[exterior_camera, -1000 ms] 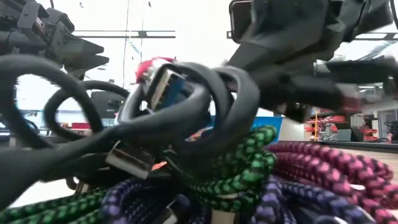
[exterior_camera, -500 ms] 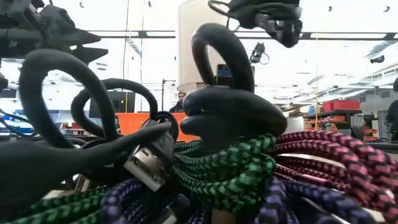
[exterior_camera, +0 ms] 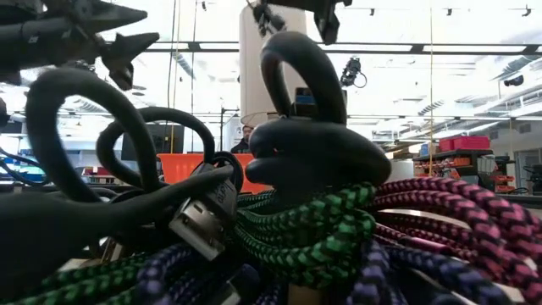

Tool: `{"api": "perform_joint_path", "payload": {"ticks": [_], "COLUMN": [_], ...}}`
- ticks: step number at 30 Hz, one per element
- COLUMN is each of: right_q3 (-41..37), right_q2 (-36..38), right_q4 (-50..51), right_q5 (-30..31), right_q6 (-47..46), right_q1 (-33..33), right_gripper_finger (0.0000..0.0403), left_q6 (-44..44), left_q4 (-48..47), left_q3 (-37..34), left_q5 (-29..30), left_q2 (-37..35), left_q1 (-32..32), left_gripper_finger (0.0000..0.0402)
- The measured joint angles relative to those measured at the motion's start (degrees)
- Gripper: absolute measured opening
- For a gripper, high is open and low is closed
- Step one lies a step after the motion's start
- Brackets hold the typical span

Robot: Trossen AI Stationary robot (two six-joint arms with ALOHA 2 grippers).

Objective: Pick & Place USB Port
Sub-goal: Put the black USB cable into the orange bin

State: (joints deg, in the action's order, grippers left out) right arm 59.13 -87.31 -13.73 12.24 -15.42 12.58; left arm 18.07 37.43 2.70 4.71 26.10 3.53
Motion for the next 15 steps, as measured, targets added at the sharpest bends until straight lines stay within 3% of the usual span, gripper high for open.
{"api": "perform_joint_path", "payload": {"ticks": [9, 15], "right_q3": [0.02, 0.02], "right_q2": [0.46, 1.73], "right_q4": [-7.54, -7.97], "right_q5": [-7.29, -8.06], "right_q6": [5.70, 8.87], "right_q1": [-6.28, -8.68], "right_gripper_finger": [0.0000, 0.0000], "left_q6": [-3.79, -7.18], "left_q4": [0.58, 0.87], "left_q3": [13.35, 22.27], "left_q5": [0.17, -2.37], "left_q2": [19.90, 31.50], "left_q1": [-0.02, -0.07], "left_gripper_finger": [0.0170, 0.0170]}}
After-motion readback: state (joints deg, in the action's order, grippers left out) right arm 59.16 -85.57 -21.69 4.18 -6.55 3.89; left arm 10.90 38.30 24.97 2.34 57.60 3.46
